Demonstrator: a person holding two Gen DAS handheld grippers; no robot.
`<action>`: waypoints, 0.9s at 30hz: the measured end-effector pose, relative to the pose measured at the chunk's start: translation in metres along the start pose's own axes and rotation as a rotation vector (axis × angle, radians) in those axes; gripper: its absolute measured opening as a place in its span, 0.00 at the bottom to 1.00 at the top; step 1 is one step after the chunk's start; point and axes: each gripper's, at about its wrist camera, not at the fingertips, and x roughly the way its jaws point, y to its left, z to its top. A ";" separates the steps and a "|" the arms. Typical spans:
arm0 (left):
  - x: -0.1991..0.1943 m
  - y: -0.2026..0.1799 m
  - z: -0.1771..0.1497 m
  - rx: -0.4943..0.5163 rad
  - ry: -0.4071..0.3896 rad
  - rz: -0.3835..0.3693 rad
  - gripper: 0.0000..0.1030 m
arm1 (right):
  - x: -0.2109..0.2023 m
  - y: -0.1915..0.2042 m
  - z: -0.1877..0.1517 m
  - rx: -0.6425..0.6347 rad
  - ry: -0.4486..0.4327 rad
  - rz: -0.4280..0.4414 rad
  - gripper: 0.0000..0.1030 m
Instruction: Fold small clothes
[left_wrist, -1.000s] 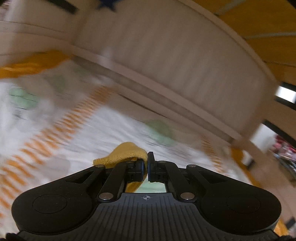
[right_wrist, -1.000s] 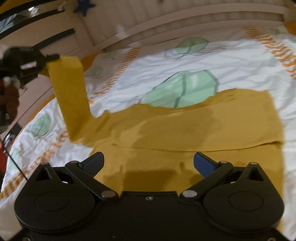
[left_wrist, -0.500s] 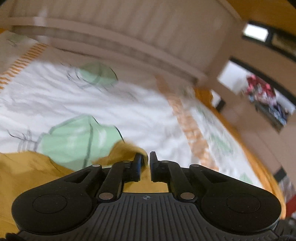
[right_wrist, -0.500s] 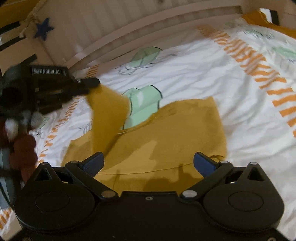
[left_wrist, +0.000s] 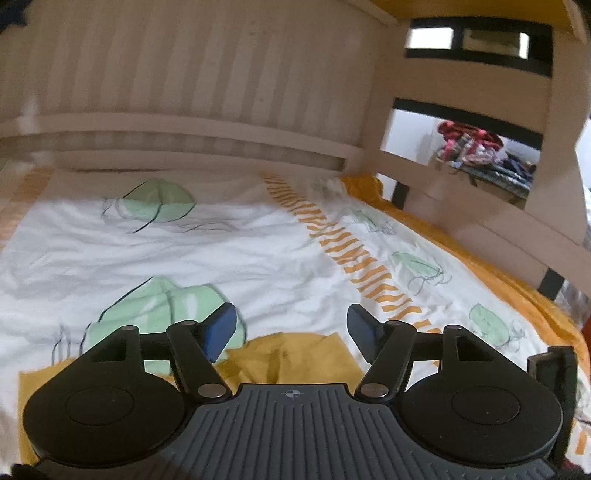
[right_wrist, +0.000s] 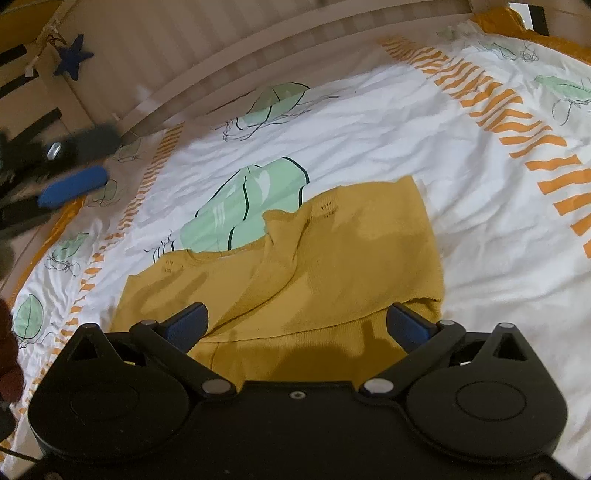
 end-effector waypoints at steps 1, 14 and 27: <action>-0.004 0.007 -0.004 -0.022 0.012 0.018 0.64 | 0.000 0.000 -0.001 -0.001 -0.003 0.000 1.00; -0.041 0.102 -0.115 -0.151 0.333 0.353 0.65 | 0.029 0.013 -0.025 -0.108 0.089 -0.053 1.00; -0.028 0.124 -0.146 -0.235 0.409 0.349 0.88 | 0.053 0.034 -0.062 -0.335 0.127 -0.174 1.00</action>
